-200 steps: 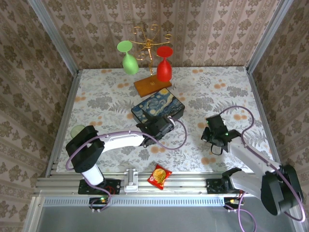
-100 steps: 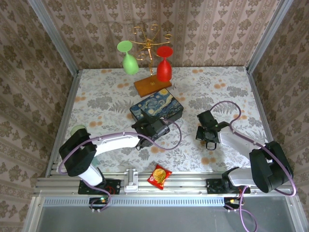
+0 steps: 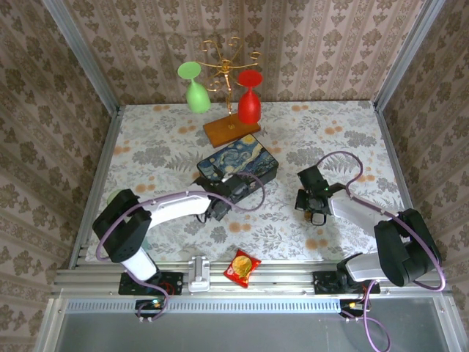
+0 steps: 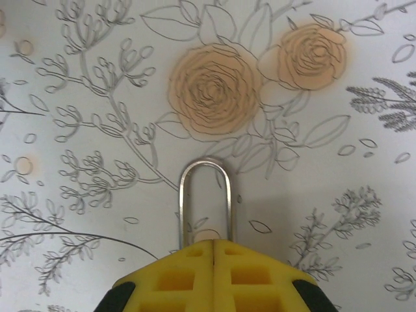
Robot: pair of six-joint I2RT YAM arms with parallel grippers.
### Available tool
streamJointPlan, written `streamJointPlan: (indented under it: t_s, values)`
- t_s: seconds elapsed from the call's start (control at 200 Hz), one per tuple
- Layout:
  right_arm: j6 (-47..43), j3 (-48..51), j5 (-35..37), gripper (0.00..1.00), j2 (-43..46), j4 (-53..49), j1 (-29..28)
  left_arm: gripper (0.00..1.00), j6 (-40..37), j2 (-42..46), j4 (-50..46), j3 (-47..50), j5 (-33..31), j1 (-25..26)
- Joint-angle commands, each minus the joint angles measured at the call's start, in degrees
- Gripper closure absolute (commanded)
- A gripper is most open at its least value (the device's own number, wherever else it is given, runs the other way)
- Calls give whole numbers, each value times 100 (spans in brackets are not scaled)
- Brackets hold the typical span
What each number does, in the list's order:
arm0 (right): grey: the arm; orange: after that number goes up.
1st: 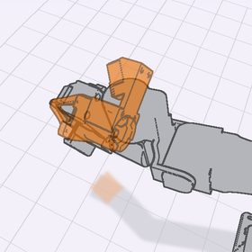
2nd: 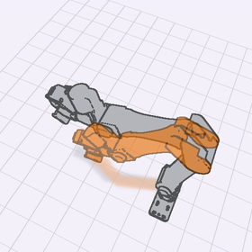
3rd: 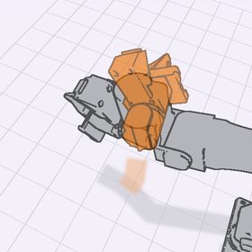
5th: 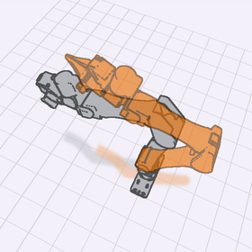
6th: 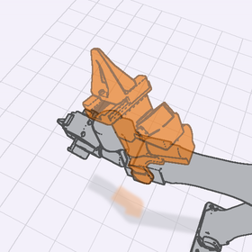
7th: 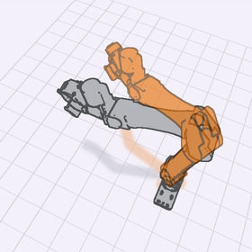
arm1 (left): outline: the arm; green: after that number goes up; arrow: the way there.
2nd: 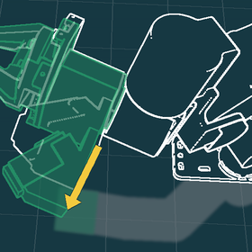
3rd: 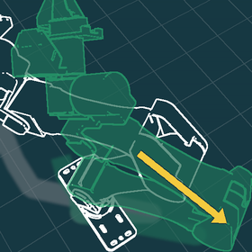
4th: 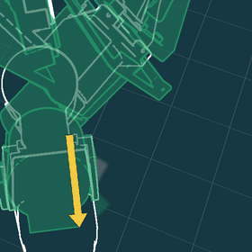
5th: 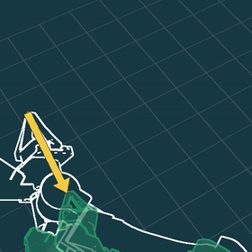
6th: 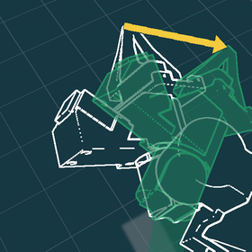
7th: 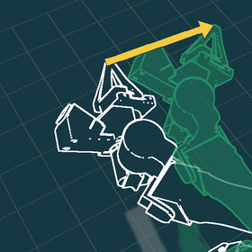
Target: Unlock the padlock with the key
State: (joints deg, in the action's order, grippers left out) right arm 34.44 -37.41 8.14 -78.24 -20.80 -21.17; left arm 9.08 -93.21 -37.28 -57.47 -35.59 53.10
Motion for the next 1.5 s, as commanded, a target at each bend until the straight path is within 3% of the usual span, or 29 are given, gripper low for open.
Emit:
streamJointPlan:
  t_s: [0.0, 0.09, 0.205, 0.26, 0.34, 0.45, 0.545, 0.645, 0.73, 0.81, 0.975, 1.325, 1.41, 1.45, 1.495]
  values:
    - [-86, -53, -150, 100, -74, 233, -12, 0, 225, 354, 218, -62, 107, -387]
    - [-103, 16, -181, 100, -6, 307, -17, 0, 91, 692, 907, 223, 1004, -715]
    - [-104, 96, -194, 99, 141, 348, 24, 0, 451, 829, 665, 348, 512, -425]
    - [-108, 134, -224, 98, 206, 397, 51, 0, 534, 982, 707, 529, 644, -736]
    - [-112, 198, -303, 91, 290, 518, 81, 0, 568, 1495, 1147, 898, 1399, -1205]
    - [-181, 166, -374, 66, 398, 508, 144, 0, 803, 2081, 1515, 1281, 1282, -712]
    - [-231, 157, -354, 52, 542, 539, 244, 0, 1130, 2154, 1996, 1592, 1193, -257]
    - [-244, 134, -514, 47, 646, 601, 428, 0, 1275, 1907, 2636, 1723, 1266, -67]
    - [-225, 137, -652, 46, 766, 620, 542, 0, 1417, 1494, 2988, 1698, 937, -49]
    - [-240, 150, -691, 45, 931, 617, 579, 0, 1648, 1142, 3359, 1770, 604, -276]
    - [-284, 255, -718, 45, 1283, 568, 708, 0, 1579, 1022, 4544, 2109, 701, -876]
    - [-457, 468, -788, 42, 1780, 624, 1366, 0, 1274, 807, 4780, 1915, 1220, -1748]
    - [-555, 349, -691, 31, 1747, 638, 1510, 0, 1287, 1020, 4595, 1974, 1322, -1893]
    - [-620, 268, -597, 18, 1742, 631, 1572, 0, 1304, 1271, 4604, 2129, 1413, -1955]
    - [-733, 182, -492, 15, 1729, 642, 1638, 0, 1326, 1631, 4618, 2322, 1432, -1993]
